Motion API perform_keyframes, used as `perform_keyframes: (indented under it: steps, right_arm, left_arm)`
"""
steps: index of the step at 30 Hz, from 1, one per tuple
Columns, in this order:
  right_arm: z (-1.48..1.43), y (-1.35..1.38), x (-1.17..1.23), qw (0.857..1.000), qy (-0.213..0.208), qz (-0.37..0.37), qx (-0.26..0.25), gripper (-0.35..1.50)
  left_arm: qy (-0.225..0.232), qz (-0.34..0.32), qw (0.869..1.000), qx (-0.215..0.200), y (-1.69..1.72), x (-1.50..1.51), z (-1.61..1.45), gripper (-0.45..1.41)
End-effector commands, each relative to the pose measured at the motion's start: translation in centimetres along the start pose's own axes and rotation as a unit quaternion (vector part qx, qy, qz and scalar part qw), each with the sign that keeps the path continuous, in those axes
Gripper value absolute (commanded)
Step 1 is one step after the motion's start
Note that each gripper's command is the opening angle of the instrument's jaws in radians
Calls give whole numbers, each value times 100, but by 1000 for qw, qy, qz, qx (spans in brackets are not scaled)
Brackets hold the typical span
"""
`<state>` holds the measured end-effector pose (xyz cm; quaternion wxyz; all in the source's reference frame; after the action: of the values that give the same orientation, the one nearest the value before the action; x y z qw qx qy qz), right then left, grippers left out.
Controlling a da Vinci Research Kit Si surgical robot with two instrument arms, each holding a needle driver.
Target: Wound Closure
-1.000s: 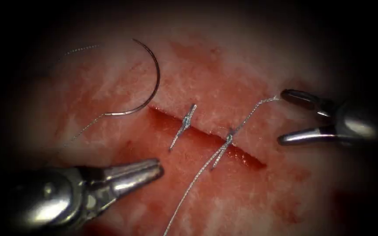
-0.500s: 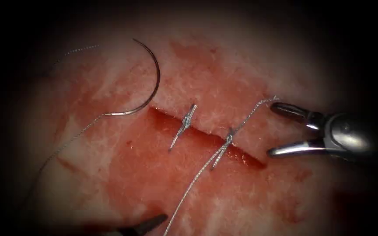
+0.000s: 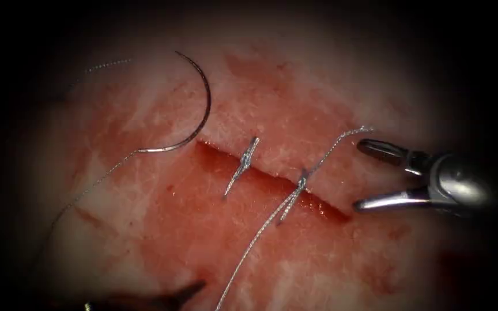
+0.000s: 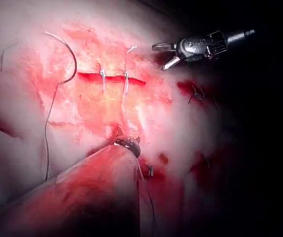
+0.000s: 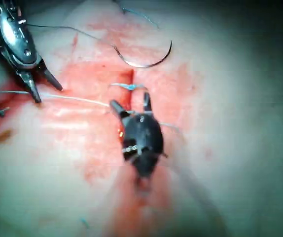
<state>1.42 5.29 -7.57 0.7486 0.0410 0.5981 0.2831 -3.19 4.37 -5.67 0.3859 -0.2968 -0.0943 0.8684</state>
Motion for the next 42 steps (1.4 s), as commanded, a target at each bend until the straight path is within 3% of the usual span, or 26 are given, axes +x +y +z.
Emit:
perform_keyframes:
  steps: [1, 6, 9, 11, 12, 16, 22, 36, 41, 42]
  right_arm:
    - [7, -3, -5, 1000, -1, 0, 1, 135]
    - [6, -3, -6, 1000, -1, 0, 3, 135]
    - [7, -3, -6, 1000, -1, 0, 3, 135]
    - [7, -3, -6, 1000, -1, 0, 3, 135]
    - [7, -4, -6, 1000, -1, 0, 3, 135]
    - [8, -6, -8, 1000, 0, -1, 2, 133]
    - [13, -9, -9, 1000, -2, -2, 0, 133]
    - [63, -4, -2, 998, -13, -2, -64, 130]
    - [102, -12, -18, 997, -38, -22, -58, 123]
    - [115, -18, -28, 997, -46, -28, -46, 113]
  left_arm:
    - [-1, -1, 1000, -1, 7, -8, 8, 57]
    - [-7, -2, 1000, -14, 11, -14, 11, 56]
    - [-6, -1, 1000, -26, 17, -15, 13, 44]
    - [-6, -12, 999, -35, 19, -16, 14, 19]
    - [-9, -42, 998, -46, 20, -18, 15, -35]
    - [-38, -39, 997, -57, 17, -16, 8, -35]
    - [-43, -100, 994, -9, 1, 13, -13, -35]
    - [7, 19, 1000, -12, -37, 78, -20, -35]
    - [16, 58, 998, -9, -59, 103, -27, -35]
    - [17, 66, 998, -10, -67, 111, -28, -35]
